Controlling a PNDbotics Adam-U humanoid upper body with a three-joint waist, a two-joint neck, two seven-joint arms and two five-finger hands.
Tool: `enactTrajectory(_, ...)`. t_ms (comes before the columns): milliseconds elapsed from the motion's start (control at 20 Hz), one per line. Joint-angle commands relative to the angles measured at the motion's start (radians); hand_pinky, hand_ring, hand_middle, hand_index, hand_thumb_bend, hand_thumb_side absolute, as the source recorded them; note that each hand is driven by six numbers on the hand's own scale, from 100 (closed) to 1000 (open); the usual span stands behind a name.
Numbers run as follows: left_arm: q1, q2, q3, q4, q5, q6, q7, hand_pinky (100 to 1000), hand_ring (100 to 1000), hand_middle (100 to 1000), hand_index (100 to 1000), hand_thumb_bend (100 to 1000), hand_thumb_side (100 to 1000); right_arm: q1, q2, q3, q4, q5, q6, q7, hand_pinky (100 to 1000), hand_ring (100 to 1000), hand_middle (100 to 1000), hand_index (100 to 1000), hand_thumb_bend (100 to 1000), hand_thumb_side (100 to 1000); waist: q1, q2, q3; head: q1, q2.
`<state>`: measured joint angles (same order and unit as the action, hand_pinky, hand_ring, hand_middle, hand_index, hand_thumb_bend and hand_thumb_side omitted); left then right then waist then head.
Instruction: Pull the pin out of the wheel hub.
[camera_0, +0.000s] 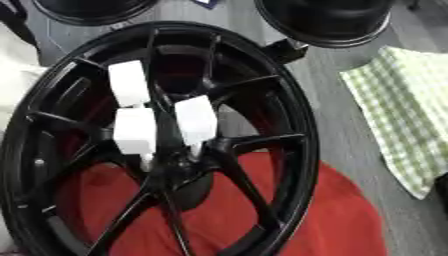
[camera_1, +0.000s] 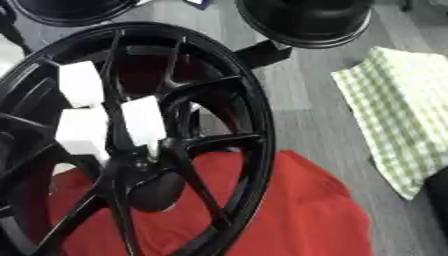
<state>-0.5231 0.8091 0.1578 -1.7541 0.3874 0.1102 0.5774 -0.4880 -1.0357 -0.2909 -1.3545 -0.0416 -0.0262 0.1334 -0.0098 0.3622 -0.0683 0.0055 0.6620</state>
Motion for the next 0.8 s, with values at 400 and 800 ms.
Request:
enactTrajectory(400,-0.020,0.020,0.005,-0.012,0.005,0.000,-0.004,750,774,778,815,255,944,-0.021,-0.042,0.032,-0.072,0.127,0.110,-0.170,922,950,878,833,100,100,-0.002,-0.032,0.004,-0.010,-0.007)
enactTrajectory(800,-0.022,0.018,0.003,-0.013,0.006,0.000,-0.006,750,773,778,815,256,945,-0.014,-0.031,0.060,-0.061,0.116,0.148,-0.277,968,1000,1000,1000,100,804,-0.002,-0.032,0.005,-0.014,-0.006)
